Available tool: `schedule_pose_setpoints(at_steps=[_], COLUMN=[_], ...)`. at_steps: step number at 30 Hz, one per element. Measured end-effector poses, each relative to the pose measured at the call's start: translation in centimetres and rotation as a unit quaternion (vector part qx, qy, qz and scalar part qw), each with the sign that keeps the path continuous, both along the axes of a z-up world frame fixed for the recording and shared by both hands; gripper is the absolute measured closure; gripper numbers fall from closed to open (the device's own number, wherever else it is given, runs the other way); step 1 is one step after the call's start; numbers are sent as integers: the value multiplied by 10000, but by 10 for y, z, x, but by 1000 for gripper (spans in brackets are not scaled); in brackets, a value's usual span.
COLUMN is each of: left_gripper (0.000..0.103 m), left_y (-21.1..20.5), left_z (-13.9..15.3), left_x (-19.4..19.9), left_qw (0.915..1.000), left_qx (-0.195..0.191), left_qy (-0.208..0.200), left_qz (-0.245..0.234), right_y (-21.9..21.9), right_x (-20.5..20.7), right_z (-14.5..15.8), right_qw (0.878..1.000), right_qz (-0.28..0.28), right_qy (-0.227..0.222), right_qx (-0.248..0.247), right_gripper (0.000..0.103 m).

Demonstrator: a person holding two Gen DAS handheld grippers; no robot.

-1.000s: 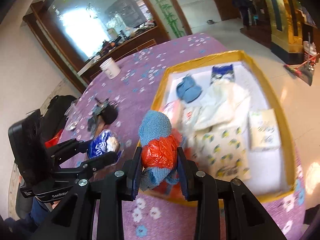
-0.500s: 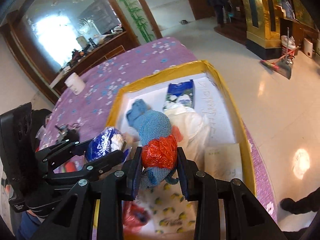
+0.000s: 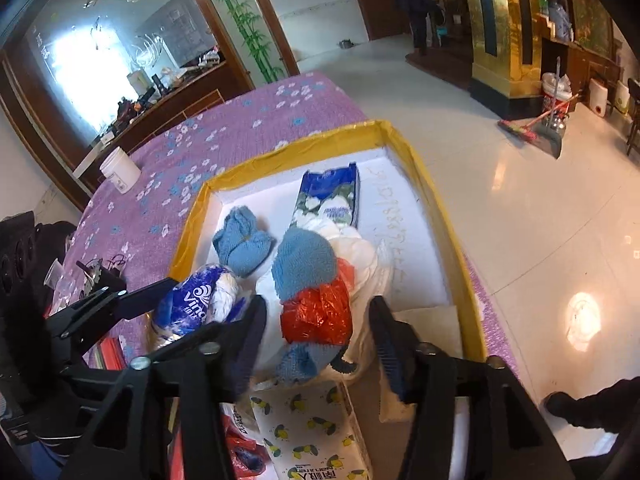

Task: Organize soft objects
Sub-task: 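Lower both items into the tray and open both grippers, then withdraw both tools from the tray toward the table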

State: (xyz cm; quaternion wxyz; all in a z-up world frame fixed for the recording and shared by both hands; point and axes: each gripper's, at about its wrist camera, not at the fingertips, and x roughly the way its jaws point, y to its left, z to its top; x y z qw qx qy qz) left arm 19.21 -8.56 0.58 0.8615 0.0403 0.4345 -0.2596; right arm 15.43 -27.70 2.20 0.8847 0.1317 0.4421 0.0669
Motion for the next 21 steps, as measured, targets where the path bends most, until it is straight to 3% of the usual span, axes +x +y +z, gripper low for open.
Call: schedule_pose_setpoints(at_steps=[9,21], left_gripper=[29,28], left_y=[23,85], left_z=[19,24], left_x=[-24,-69], left_qw=[9998,9987], left_qx=[-159,-237], left_qy=[-107,-233], left_qz=[73,391], right_y=[5,66], right_x=[-31,-49], right_z=[25,30], right_qw=[9992,9963], right_qz=[42,759], right_qy=[-327,-352], right_qx=[245,219], right_gripper=[43,43])
